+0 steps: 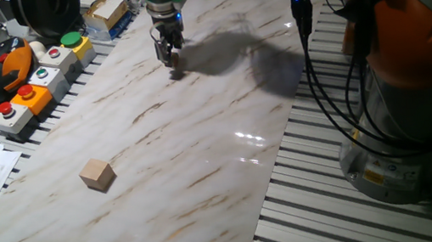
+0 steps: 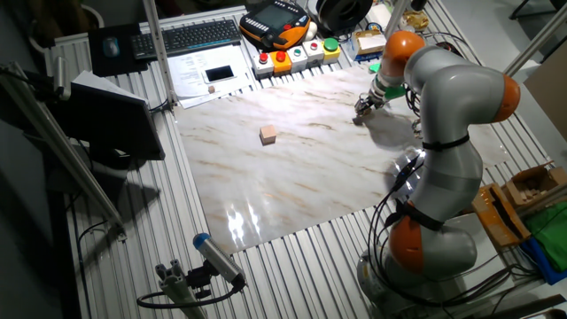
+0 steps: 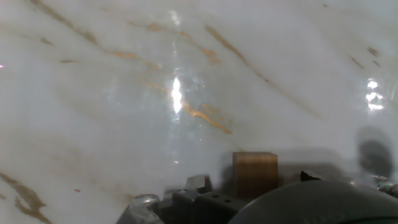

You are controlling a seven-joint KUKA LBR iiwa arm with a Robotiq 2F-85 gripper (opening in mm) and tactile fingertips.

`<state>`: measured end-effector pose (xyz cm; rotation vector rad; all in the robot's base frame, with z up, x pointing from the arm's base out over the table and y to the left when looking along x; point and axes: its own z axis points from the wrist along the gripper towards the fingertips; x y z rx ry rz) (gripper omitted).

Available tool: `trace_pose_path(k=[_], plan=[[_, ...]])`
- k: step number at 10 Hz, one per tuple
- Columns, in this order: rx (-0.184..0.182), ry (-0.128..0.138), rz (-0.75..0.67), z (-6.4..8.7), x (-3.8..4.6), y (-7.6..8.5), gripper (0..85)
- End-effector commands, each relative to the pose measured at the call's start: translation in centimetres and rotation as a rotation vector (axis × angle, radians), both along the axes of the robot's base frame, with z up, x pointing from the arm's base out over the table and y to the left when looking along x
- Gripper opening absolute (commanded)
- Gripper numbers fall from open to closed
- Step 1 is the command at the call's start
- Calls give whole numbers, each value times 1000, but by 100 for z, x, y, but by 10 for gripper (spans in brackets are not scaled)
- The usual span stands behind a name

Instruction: Pick up the small block on the left and move it to the right

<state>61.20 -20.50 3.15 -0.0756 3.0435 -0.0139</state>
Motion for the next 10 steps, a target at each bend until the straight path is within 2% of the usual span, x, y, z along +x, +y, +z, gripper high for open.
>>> trace_pose_path(k=[1, 9, 10], plan=[[1, 2, 2, -6, 2, -8, 760], [-3, 8, 8, -60, 43, -35, 683], [-2, 11, 11, -55, 44, -43, 620]])
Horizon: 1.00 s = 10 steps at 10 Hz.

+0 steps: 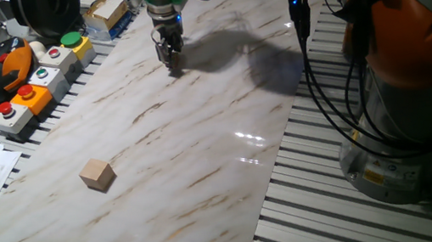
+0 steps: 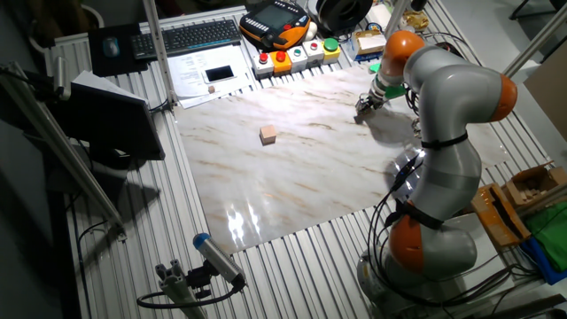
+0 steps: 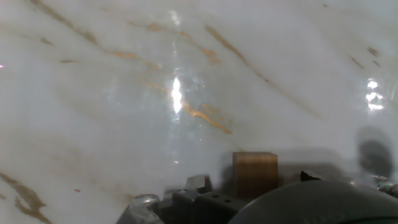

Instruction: Pick up the small block on the left and move it to the right

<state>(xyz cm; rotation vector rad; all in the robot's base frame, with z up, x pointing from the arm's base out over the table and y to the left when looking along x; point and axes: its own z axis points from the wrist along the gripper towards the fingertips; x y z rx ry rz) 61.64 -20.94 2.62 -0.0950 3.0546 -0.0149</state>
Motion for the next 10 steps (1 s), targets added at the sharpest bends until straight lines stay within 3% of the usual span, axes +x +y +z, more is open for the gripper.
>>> trace_pose_path(k=[1, 3, 7, 10], plan=[[4, 3, 3, 5, 1, -8, 493], [7, 15, 28, 16, 3, -24, 7], [15, 6, 15, 81, 18, -26, 7], [21, 6, -11, 176, 52, 82, 7]])
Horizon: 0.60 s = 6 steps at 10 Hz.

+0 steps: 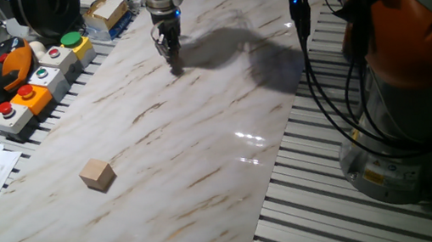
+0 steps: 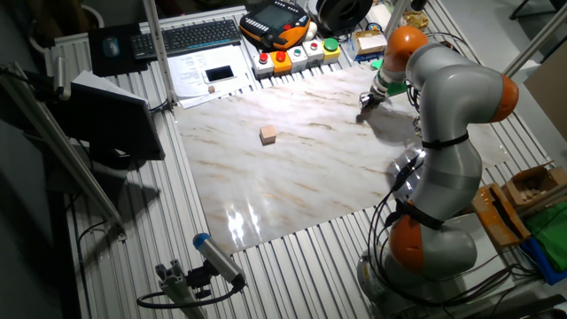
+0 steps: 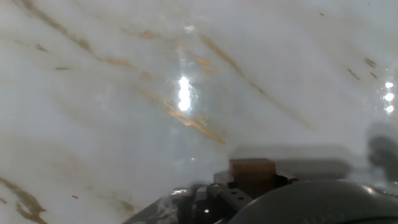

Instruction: Pick up the small block on the left and move it to the right

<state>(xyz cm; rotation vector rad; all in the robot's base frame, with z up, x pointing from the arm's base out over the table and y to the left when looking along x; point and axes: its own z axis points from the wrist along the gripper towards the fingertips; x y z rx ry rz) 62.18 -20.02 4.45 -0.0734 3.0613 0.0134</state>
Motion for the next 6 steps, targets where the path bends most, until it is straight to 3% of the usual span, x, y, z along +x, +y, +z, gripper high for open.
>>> trace_pose_path(k=[1, 6], plan=[[-5, 5, -12, 35, 13, 59, 7], [-13, 27, -86, 177, 52, 473, 7]])
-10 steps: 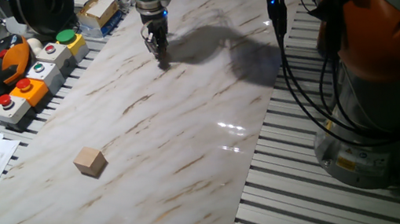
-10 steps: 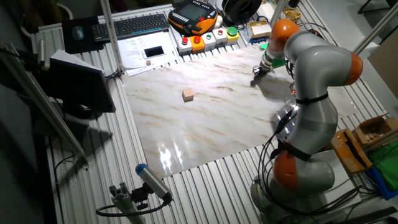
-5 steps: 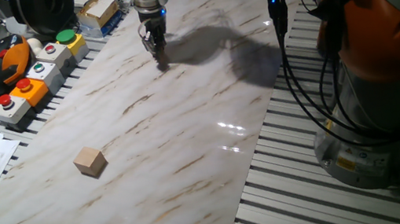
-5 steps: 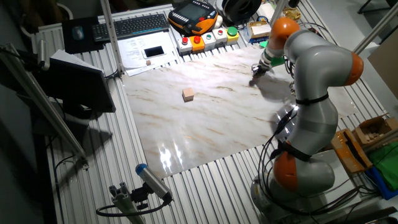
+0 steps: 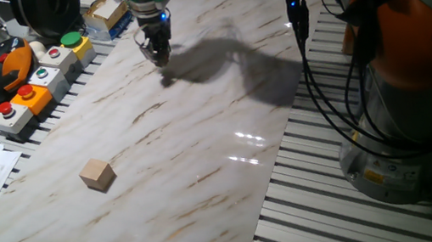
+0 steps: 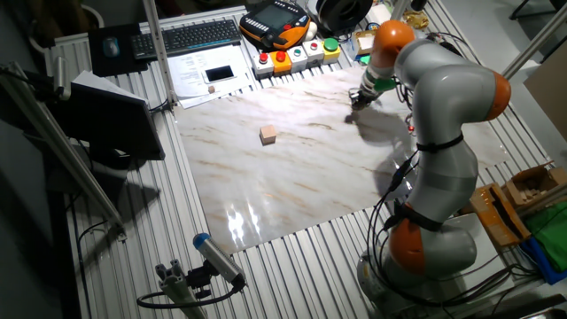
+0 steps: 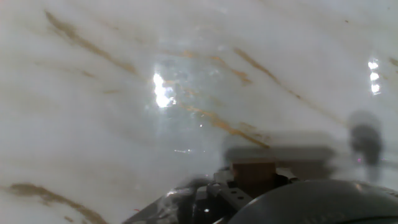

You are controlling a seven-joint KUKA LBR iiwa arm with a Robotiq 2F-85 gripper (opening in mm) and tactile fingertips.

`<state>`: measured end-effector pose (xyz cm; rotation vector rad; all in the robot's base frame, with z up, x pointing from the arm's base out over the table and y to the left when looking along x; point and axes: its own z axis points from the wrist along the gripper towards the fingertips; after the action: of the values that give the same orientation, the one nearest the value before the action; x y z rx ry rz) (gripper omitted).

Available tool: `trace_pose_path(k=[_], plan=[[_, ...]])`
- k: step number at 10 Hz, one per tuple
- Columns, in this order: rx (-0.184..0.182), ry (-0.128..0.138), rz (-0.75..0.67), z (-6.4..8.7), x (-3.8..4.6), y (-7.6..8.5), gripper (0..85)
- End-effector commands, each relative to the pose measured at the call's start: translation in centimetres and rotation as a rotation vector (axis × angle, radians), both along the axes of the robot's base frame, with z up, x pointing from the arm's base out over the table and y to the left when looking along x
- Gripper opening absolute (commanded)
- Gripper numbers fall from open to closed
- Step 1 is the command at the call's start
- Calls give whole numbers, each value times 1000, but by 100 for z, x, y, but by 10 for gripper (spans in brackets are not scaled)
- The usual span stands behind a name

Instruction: Pick up the small block on the left and move it to the right

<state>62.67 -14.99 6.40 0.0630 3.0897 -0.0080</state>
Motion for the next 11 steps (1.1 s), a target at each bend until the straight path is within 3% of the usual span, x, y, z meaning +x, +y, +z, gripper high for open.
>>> trace_pose_path(k=[1, 6, 11], plan=[[0, 0, -1, 19, 1, 51, 7], [2, 0, -3, 103, -97, 462, 7], [11, -1, -6, 182, -213, 717, 7]])
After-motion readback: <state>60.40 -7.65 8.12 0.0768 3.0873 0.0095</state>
